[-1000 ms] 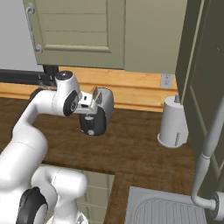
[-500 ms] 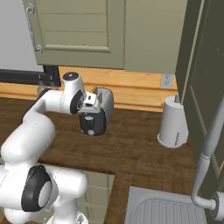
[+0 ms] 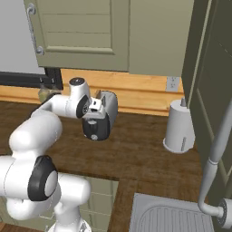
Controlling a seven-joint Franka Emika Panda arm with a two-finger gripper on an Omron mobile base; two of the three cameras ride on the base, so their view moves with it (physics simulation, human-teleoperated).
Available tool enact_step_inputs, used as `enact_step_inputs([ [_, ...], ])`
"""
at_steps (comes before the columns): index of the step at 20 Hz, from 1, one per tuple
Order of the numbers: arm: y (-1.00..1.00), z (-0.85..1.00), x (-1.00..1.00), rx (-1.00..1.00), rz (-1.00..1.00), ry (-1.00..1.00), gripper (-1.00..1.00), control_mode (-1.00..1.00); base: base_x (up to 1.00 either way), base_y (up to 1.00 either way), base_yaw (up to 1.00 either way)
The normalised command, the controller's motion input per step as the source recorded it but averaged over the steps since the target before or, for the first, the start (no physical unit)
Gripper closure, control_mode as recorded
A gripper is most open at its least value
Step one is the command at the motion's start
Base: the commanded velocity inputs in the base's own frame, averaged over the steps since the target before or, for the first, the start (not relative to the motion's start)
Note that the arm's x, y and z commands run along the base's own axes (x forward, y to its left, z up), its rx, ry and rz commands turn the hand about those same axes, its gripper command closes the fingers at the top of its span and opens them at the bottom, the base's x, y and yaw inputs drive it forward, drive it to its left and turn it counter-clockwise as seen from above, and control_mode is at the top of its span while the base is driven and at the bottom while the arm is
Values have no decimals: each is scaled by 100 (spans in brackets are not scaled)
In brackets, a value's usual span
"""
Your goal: Start the toaster. Once the lever pops up, take the bread to the plate on the dining counter.
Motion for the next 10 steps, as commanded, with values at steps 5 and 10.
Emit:
enact_step_inputs([
  [5, 0, -30, 14, 0, 0, 0, 100, -100, 0, 0, 0],
  [10, 0, -12, 16, 0, 0, 0, 100, -100, 0, 0, 0],
])
